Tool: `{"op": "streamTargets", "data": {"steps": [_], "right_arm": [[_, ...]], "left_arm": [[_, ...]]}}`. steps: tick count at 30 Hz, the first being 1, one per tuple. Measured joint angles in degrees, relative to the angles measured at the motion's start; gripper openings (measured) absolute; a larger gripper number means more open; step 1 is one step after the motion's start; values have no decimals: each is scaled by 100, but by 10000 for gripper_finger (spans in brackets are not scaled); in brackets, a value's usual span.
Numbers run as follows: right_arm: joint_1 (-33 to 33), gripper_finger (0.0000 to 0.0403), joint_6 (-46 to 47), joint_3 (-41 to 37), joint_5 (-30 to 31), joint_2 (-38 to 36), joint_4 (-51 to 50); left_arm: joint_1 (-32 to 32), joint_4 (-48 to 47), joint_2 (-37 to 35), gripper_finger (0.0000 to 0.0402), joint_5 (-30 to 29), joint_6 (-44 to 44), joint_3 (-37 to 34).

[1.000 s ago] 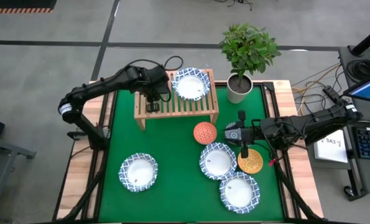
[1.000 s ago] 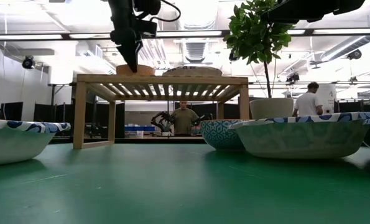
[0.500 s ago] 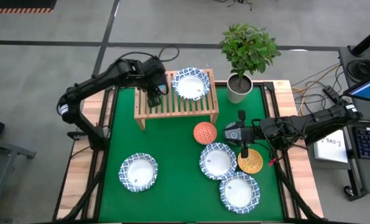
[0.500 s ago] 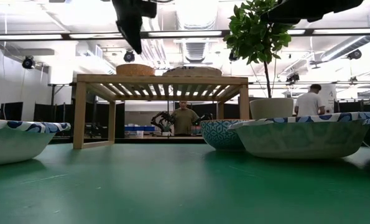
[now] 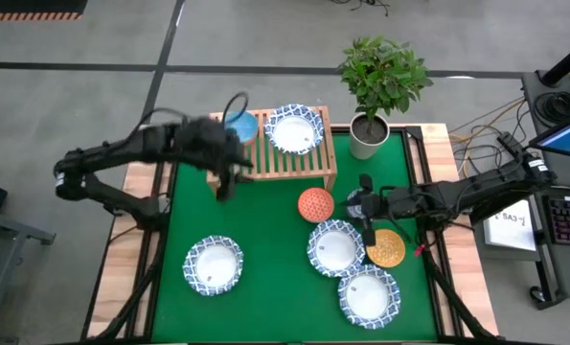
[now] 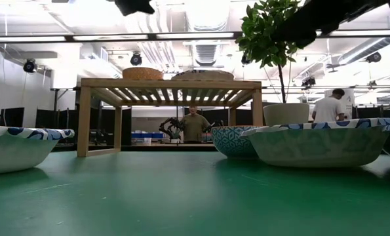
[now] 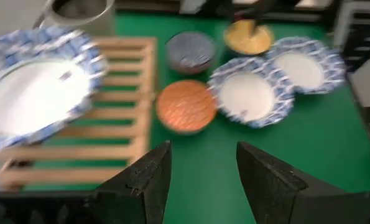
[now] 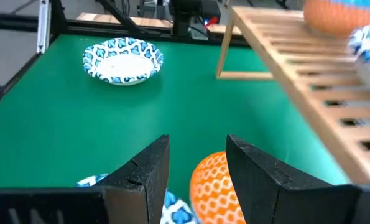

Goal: Place and stack bowls onto a shelf
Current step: Stack the orange bowl on top of the blue bowl on the shelf

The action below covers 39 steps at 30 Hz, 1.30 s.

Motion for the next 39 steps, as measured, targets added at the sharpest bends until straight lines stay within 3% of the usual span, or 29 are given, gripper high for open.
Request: {"op": "streamTargets", "data": {"steps": [7,13,21,30,35,39], "right_arm": [[0,148,660,185,207,523,146],[0,148,1146,910,297,1000,-492],[0,148,2131,2338,299,1927,-2359],[-26,148,3389,4133,276,3203,-5004],[-177,148,3663,4887,77,3835,-5472],[-356,148,3650,5339,-153,4310,-5519]], "left_arm": [[-1072,2216,-951,164,-1158,-61,-2003],[-1338,3515,-1467,164,-1740,30,-3117],[-1338,3647,-2138,164,-1979,41,-3813],[-1336,4050,-3504,164,-2082,48,-4653],[-1336,4738,-3947,164,-2082,116,-5338],[-1336,4842,-4197,164,-2082,182,-5392]]}}
